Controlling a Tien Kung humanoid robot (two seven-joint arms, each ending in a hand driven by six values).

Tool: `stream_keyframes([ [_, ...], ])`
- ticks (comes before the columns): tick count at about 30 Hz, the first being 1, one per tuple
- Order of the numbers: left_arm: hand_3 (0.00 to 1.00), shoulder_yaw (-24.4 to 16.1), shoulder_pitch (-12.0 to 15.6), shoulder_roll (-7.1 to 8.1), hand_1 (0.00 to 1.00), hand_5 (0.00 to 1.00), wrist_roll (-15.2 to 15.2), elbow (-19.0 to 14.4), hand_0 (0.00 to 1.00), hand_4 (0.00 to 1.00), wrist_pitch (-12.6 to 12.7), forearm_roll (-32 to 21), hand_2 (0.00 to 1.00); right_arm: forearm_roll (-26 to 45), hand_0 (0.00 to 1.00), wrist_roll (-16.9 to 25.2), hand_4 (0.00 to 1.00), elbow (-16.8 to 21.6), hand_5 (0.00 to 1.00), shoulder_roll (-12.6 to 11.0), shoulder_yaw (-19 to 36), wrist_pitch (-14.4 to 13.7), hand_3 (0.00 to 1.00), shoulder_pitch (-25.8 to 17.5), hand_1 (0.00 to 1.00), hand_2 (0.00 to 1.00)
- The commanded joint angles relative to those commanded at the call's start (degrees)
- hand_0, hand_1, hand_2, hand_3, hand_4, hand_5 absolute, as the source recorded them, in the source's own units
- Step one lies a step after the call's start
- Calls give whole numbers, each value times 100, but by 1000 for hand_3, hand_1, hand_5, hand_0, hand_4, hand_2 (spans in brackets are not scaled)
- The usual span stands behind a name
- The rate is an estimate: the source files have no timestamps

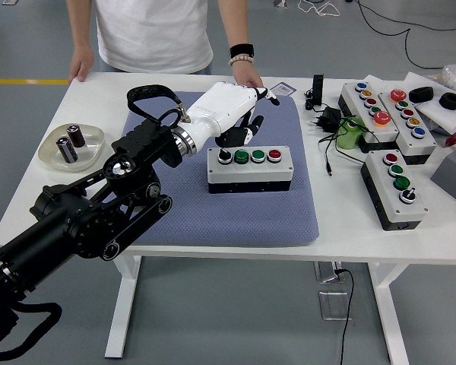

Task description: Pick up the button,place it on the desk,press the button,press the button

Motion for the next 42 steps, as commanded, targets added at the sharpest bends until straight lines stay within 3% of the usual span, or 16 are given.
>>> stream_keyframes([
  [4,716,144,-11,-30,2,2,148,40,2,303,-354,28,2,-26,647,-6,240,0,243,0,20,1,634,-1,532,562],
  [7,716,231,-36,-75,2,2,196,138,2,303,-433,50,2,-18,647,-6,240,0,243,0,13,-1,634,-4,532,562],
  [20,742,437,-112,-245,2,2,277,645,2,288,-379,-66,2,-5,647,-14,241,0,242,-5,-22,-1,634,-29,531,562],
  [42,748,696,-112,-313,2,2,331,1148,2,289,-534,-203,2,-13,647,-7,240,0,243,-4,-19,3,634,-14,532,563],
])
